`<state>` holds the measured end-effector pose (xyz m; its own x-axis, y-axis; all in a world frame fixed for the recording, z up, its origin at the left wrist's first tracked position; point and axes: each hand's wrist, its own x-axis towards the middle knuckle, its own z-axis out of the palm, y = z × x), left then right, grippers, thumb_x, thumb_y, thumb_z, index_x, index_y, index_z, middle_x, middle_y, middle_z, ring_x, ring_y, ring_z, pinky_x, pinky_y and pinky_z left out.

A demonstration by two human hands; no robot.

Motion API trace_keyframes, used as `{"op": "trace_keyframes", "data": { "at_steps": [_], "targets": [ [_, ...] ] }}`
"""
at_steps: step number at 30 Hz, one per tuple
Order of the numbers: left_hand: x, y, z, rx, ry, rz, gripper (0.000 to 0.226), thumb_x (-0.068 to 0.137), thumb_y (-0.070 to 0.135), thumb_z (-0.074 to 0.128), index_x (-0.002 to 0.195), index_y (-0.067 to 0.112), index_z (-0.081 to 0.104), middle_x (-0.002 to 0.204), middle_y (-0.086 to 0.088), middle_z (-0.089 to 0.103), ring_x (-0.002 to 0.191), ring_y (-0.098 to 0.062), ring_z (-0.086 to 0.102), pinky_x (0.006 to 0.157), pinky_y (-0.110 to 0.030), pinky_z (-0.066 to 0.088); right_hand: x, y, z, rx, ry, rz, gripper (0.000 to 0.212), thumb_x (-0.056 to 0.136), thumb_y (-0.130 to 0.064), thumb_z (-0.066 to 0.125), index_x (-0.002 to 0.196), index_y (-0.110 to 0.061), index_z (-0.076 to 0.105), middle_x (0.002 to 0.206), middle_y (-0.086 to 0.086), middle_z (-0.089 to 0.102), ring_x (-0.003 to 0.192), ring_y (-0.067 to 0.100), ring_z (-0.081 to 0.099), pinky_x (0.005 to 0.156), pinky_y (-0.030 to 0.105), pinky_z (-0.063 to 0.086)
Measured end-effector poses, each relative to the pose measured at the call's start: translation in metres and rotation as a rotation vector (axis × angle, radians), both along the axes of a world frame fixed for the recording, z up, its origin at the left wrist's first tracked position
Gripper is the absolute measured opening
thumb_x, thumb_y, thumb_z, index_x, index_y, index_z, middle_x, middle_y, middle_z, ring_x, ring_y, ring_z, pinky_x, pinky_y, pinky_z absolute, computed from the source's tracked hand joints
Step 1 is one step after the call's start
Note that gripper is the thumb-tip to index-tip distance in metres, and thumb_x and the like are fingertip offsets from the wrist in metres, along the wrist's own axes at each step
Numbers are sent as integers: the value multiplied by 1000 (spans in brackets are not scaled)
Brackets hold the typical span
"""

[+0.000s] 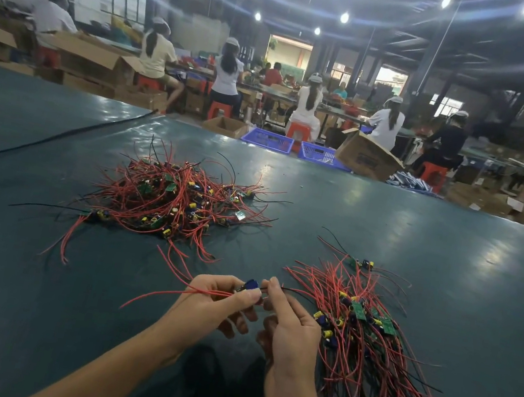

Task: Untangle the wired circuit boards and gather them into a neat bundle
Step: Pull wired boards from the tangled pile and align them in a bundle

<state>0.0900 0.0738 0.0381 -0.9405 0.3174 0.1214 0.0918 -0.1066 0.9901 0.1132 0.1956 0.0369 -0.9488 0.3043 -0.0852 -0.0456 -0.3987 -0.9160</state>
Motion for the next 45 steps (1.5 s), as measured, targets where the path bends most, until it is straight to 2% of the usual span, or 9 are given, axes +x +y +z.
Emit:
{"op": "trace_keyframes", "data": {
  "at_steps": [2,7,11,16,19,29,34,39,45],
  "targets": [
    [0,1,-1,-23,16,10,25,71,44,69,73,20,75,69,-3,70,63,-13,66,57,-22,50,0,0,-2,8,-37,-15,16,80,-24,75,70,-12,79,75,14,75,65,24,72,55,29,56],
    [-3,1,-4,-99,62,83,45,74,53,66,66,9,69,65,-10,69,60,-19,65,58,-28,53,1,-8,-3,168,-1,13,19,85,-25,72,70,-16,80,73,10,75,75,25,69,78,42,57],
    [-4,0,-5,-112,113,85,38,79,47,66,63,13,69,62,-8,67,59,-18,63,58,-27,51,0,-8,-3,188,-13,-29,23,86,-24,72,65,-17,79,69,7,74,71,20,69,77,40,56],
    [-2,2,-4,-109,132,52,33,81,45,68,59,21,67,55,-5,64,53,-16,59,53,-24,46,-8,5,-1,90,-97,-191,21,84,-26,74,66,-17,78,42,-9,42,39,6,38,42,21,39],
    [-1,3,-3,-100,143,25,37,73,51,67,56,19,65,53,-4,61,51,-15,57,53,-24,45,-13,20,0,19,-127,-302,21,84,-26,75,67,-14,78,43,-7,34,35,5,27,33,16,28],
    [1,1,-2,-98,139,-19,31,81,35,65,55,18,64,51,-3,59,48,-14,55,51,-22,45,-17,41,0,-148,-82,-436,20,88,-27,72,72,-15,74,51,-8,41,36,4,27,33,16,24],
    [-4,0,-3,-70,100,89,32,81,46,71,61,21,70,56,-4,64,50,-15,59,48,-23,45,-12,16,-6,111,-43,-272,34,83,-35,74,74,-2,72,46,-5,34,41,7,26,42,21,26],
    [-5,-1,-4,-110,142,98,35,77,56,67,64,24,69,59,-4,66,52,-14,62,50,-23,48,-3,-12,-7,275,73,-19,25,88,-24,70,65,-17,77,58,9,67,56,9,59,56,24,51],
    [-2,-1,-1,-124,121,-7,38,73,52,68,59,17,65,53,-4,62,51,-14,58,53,-23,46,-15,19,0,-1,-113,-307,21,84,-22,75,68,-9,73,41,-6,33,31,6,26,33,17,26]
  ]
}}
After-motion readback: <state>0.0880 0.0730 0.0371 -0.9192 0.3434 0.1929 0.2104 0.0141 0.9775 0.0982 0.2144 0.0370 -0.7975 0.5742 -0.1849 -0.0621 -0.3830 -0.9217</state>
